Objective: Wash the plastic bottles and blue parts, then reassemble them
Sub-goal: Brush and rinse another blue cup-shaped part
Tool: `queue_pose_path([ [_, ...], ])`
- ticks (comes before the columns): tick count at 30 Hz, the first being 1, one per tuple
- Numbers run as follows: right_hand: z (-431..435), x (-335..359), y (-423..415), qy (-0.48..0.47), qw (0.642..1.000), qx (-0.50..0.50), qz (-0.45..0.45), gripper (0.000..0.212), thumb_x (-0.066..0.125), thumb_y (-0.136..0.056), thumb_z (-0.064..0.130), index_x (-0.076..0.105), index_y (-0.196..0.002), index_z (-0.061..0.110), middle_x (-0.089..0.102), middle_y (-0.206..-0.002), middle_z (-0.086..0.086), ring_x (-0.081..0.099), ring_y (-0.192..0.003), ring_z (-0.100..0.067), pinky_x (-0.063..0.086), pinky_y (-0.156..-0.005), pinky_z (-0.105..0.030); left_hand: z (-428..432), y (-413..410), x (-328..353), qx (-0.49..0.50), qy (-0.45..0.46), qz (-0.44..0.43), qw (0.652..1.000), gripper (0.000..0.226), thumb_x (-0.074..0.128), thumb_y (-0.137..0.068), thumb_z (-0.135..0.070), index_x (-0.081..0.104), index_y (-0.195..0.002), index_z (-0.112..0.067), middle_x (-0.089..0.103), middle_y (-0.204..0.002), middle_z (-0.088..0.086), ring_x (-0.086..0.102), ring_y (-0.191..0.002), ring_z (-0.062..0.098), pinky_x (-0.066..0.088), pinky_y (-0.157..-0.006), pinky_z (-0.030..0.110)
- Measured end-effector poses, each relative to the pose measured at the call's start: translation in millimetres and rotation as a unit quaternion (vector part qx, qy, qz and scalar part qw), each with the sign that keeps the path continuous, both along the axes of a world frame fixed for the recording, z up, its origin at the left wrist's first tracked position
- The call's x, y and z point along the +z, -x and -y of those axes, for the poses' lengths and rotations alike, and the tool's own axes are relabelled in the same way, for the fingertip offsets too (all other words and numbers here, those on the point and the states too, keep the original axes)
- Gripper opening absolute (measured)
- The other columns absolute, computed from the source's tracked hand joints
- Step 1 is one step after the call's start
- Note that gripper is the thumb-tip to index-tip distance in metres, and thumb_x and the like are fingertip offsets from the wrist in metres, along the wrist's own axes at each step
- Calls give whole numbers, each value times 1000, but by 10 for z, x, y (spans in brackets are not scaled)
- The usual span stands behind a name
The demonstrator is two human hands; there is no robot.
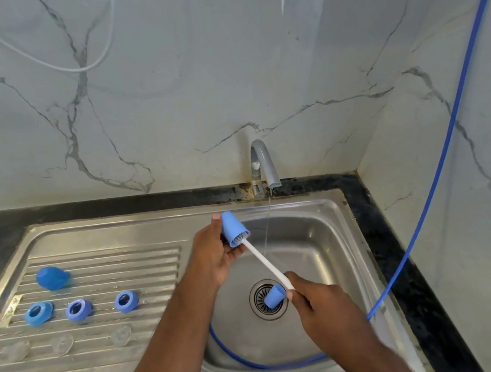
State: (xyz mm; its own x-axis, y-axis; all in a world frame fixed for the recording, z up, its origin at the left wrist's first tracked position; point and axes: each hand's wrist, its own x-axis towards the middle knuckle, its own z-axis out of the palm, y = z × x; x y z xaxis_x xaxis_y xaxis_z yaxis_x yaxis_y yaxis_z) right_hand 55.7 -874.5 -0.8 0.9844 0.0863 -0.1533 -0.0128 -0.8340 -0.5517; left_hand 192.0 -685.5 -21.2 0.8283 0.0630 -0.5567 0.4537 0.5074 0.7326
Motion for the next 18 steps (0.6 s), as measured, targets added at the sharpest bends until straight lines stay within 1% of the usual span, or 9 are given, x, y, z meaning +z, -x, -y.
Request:
queue_pose_path([
  [2,-18,-45,23,-10,1000,9,-18,16,43,-104,39,50,-119,39,47,-56,9,40,-52,-11,37,-55,-29,-7,34,-4,0,62,-33,998,42,46,-106,-39,58,-123,-2,66,-98,17,66,-84,32,51,-89,52],
  [4,-90,-44,56,-123,988,16,-92,19,46,-105,34,62,-115,35,46,-51,14,34,-48,-7,34,-53,-31,1,77,-24,-5,107,-43,993,39,56,-99,-49,61,-104,-11,63,-86,9,63,-76,25,49,-96,55],
  [5,-105,-11,63,-224,962,-23,-153,21,48,-105,33,67,-113,34,44,-50,13,32,-46,-8,32,-49,-29,7,102,-25,-9,114,-43,992,39,63,-94,-53,61,-96,-13,62,-80,6,61,-71,22,51,-97,54],
  [7,-78,124,61,-400,862,-101,-295,24,50,-106,34,72,-112,35,44,-57,5,28,-41,-12,27,-39,-21,4,138,-36,-7,142,-22,990,39,70,-86,-52,59,-87,-14,59,-72,2,58,-64,16,57,-90,46],
  [9,-29,214,35,-466,808,-101,-347,25,50,-105,34,74,-115,32,42,-61,-5,27,-39,-12,27,-37,-17,12,147,-3,1,163,2,987,44,71,-83,-52,60,-91,-10,58,-76,5,60,-67,16,60,-86,43],
  [11,-25,201,22,-437,843,-103,-296,25,51,-105,32,74,-114,33,40,-60,-3,27,-38,-12,27,-38,-18,42,112,5,-12,88,5,996,54,68,-84,-57,61,-103,-6,59,-84,10,62,-78,21,61,-86,43],
  [14,-18,91,20,-148,983,-27,-101,20,46,-106,33,62,-117,36,42,-54,10,35,-44,-8,33,-49,-28,46,59,-56,-11,-46,-5,999,53,62,-90,-55,62,-107,-5,65,-94,17,65,-85,26,59,-77,41],
  [16,15,8,47,42,999,18,-14,19,38,-105,38,45,-123,42,44,-59,8,43,-54,-11,35,-54,-31,13,51,-89,-5,-17,-26,1000,51,59,-98,-45,58,-122,0,66,-106,23,68,-91,32,58,-78,46],
  [18,8,-37,61,57,998,17,-2,20,36,-105,39,41,-124,42,43,-62,6,43,-57,-12,39,-56,-32,5,51,-55,1,46,-51,998,46,51,-105,-36,54,-129,2,65,-103,23,66,-88,35,55,-80,51],
])
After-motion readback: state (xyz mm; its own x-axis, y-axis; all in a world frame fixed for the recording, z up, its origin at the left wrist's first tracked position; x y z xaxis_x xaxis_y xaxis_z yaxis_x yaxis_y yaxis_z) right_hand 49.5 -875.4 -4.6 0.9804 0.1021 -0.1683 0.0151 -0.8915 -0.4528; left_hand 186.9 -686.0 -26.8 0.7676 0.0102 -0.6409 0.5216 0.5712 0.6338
